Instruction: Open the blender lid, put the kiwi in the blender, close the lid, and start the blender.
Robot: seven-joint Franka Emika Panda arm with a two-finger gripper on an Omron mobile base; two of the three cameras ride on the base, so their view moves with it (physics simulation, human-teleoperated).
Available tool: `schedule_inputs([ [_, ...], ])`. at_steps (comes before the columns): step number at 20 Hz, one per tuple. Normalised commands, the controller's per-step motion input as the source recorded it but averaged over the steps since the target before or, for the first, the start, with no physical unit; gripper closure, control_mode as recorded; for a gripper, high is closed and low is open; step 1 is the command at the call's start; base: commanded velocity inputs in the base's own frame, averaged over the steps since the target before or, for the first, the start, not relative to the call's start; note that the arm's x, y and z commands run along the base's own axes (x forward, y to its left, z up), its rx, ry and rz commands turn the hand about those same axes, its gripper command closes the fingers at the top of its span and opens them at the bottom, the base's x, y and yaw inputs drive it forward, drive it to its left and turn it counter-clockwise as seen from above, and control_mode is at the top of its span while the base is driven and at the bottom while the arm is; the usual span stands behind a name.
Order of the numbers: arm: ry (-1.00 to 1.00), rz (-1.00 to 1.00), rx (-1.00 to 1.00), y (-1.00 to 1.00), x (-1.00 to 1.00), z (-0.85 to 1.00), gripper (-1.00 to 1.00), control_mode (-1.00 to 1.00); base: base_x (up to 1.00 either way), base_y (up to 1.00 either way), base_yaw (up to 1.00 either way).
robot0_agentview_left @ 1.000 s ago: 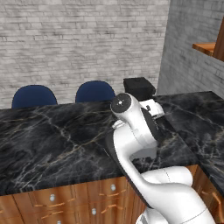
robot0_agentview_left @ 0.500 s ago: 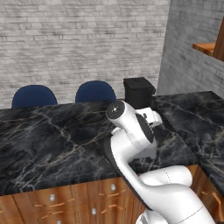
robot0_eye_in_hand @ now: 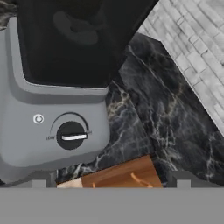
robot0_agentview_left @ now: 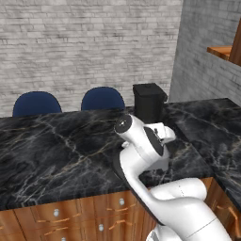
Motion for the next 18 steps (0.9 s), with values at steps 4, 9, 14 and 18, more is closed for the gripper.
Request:
schedule_inputs([
  [4,0.0,-0.13,0.0,0.0,0.19,-0.12,-1.0,-1.0,0.0,0.0,0.0],
  [9,0.0,-0.1,0.0,0.0,0.27,-0.07,-1.0,-1.0,0.0,0.0,0.0],
  [14,0.0,-0.02,0.0,-0.02,0.13,-0.17,-1.0,-1.0,0.0,0.0,0.0],
  [18,0.0,0.0,0.0,-0.03,0.13,-0.24,-1.0,-1.0,0.0,0.0,0.0],
])
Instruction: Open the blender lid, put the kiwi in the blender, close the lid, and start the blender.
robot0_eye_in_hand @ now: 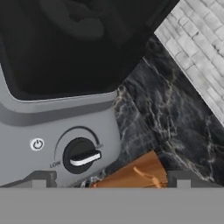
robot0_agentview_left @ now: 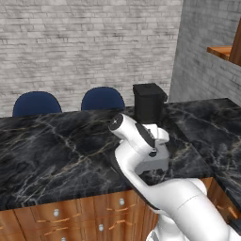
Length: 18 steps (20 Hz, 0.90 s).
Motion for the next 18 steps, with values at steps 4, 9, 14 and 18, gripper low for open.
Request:
schedule_inputs([
  [4,0.0,0.0,0.0,-0.1,0.21,-0.25,-1.0,-1.0,0.0,0.0,0.0],
  [9,0.0,0.0,0.0,-0.21,0.21,-0.22,-1.0,-1.0,0.0,0.0,0.0],
  [14,0.0,0.0,0.0,-0.04,0.23,-0.1,-1.0,-1.0,0.0,0.0,0.0],
  [18,0.0,0.0,0.0,0.06,0.06,-0.06,-1.0,-1.0,0.0,0.0,0.0],
])
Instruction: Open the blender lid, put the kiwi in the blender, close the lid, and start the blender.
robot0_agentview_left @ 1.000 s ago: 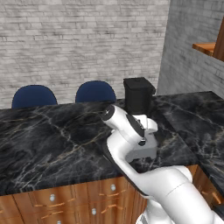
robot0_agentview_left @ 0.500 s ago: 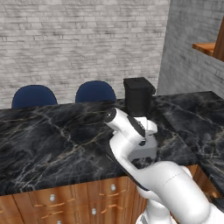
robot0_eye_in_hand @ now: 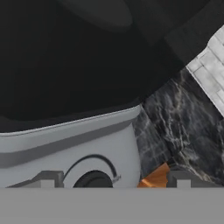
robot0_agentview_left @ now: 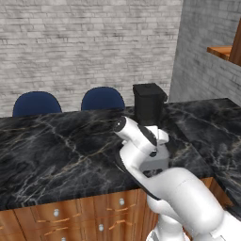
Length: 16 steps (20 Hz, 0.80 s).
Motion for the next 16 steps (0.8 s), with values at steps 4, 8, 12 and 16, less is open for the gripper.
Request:
schedule_inputs([
  [4,0.0,0.0,0.0,0.14,0.02,-0.2,-1.0,-1.0,0.0,0.0,0.0],
  [8,0.0,0.0,0.0,0.16,0.06,-0.15,-1.0,-1.0,0.0,0.0,0.0],
  [12,0.0,0.0,0.0,0.21,0.06,-0.2,-1.0,-1.0,0.0,0.0,0.0],
  [16,0.0,0.0,-0.01,0.47,0.11,-0.31,-1.0,-1.0,0.0,0.0,0.0],
])
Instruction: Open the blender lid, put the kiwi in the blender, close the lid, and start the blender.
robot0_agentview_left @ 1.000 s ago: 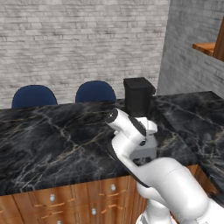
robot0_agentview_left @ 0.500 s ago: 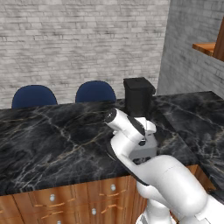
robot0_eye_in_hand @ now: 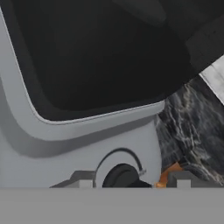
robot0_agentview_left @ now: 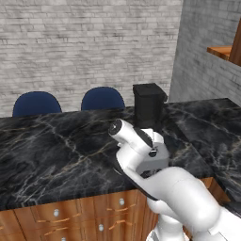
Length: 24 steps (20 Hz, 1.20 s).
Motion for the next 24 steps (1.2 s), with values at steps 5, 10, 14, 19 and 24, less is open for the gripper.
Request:
schedule_inputs([
  [5,0.0,0.0,0.0,0.46,0.28,-0.3,-1.0,-1.0,0.0,0.0,0.0],
  [10,-0.04,0.0,0.0,0.19,0.5,-0.2,-1.0,-1.0,0.0,0.0,0.0],
  [14,-0.11,0.0,0.0,0.04,0.1,-0.12,-1.0,-1.0,0.0,0.0,0.0],
  [19,-0.18,0.0,0.0,-0.03,-0.64,0.21,-1.0,-1.0,0.0,0.0,0.0],
  [24,-0.22,0.0,0.0,-0.23,-0.86,0.64,-1.0,-1.0,0.0,0.0,0.0],
])
